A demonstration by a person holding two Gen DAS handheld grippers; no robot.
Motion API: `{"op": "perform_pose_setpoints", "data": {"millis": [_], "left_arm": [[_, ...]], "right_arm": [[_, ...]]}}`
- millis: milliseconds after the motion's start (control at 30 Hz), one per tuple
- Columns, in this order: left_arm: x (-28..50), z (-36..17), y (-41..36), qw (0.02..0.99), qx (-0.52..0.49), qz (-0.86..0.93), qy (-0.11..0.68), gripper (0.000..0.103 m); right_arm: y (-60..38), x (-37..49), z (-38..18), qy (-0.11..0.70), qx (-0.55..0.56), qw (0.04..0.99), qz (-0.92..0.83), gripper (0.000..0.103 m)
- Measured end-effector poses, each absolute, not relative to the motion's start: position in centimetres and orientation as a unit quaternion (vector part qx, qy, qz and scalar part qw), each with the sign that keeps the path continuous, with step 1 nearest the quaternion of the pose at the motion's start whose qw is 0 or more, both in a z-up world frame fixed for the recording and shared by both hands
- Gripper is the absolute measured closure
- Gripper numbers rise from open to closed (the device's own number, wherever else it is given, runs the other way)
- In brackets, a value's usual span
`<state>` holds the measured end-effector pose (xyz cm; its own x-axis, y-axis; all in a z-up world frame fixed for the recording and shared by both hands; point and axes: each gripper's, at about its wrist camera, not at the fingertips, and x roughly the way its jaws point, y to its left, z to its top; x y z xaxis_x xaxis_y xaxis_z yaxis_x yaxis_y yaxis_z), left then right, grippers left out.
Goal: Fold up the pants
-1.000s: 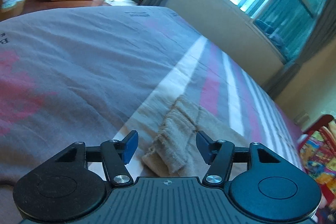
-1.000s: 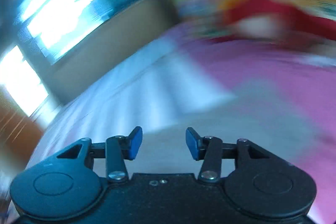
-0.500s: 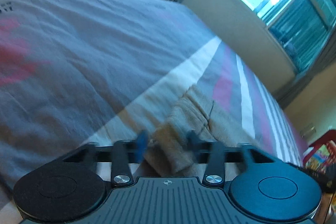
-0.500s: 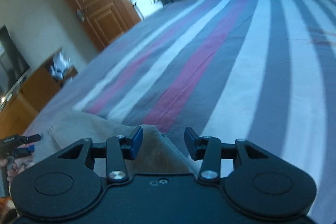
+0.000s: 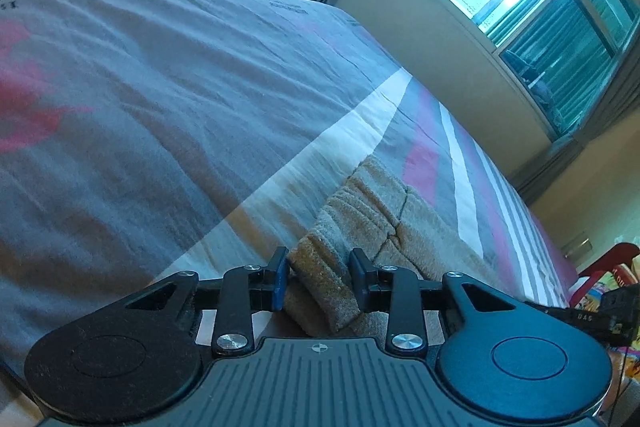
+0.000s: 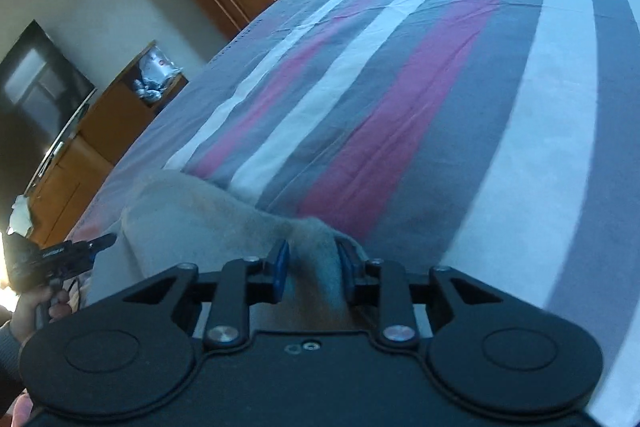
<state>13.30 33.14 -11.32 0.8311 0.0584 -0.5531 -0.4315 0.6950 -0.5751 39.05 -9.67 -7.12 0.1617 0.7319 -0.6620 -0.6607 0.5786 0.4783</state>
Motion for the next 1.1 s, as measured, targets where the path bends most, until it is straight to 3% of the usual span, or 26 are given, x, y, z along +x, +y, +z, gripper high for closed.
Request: {"op": "perform_pose_setpoints", "data": {"millis": [67, 133, 200, 367, 500, 667, 733, 833, 1033, 1100], "left_arm": [[12.9, -10.9, 33.3, 0.890, -0.369, 0.138, 0.232, 0.085], [12.8, -11.6, 34.0, 0.884, -0.385, 0.140, 0.226, 0.085], [12.9, -12.6, 34.2, 0.873, -0.405, 0.140, 0.233, 0.084], [10.7, -9.6, 34.0, 0.890, -0.366, 0.174, 0.210, 0.080], [11.9, -6.8, 30.2, 0.924, -0.286, 0.144, 0.211, 0.080], [16.7, -6.9, 25.2, 0.932, -0.223, 0.078, 0.275, 0.080], [17.6, -8.3, 25.1, 0.918, -0.225, 0.088, 0.315, 0.080], [16.8, -9.4, 26.1, 0.910, -0.265, 0.083, 0.310, 0.080], [16.0, -10.4, 25.8, 0.904, -0.283, 0.083, 0.309, 0.081], [15.8, -10.4, 25.5, 0.906, -0.273, 0.082, 0.313, 0.081]], "right_arm": [[-9.4, 38.1, -6.2, 0.431, 0.033, 0.770, 0.469, 0.098], [-10.1, 37.5, -5.8, 0.400, 0.028, 0.800, 0.446, 0.100], [-10.5, 38.4, -8.2, 0.429, 0.024, 0.809, 0.400, 0.100], [-13.0, 35.2, -5.5, 0.376, 0.065, 0.850, 0.363, 0.087], [-18.0, 29.9, -2.9, 0.327, 0.062, 0.882, 0.334, 0.085], [-22.5, 27.0, -5.2, 0.370, 0.096, 0.873, 0.304, 0.077], [-25.9, 26.1, -5.8, 0.372, 0.105, 0.885, 0.258, 0.072], [-33.1, 24.4, -5.7, 0.352, 0.135, 0.907, 0.185, 0.068], [-49.1, 19.7, -5.4, 0.325, 0.187, 0.927, -0.007, 0.072], [-53.1, 16.6, -4.2, 0.291, 0.220, 0.930, -0.043, 0.062]]}}
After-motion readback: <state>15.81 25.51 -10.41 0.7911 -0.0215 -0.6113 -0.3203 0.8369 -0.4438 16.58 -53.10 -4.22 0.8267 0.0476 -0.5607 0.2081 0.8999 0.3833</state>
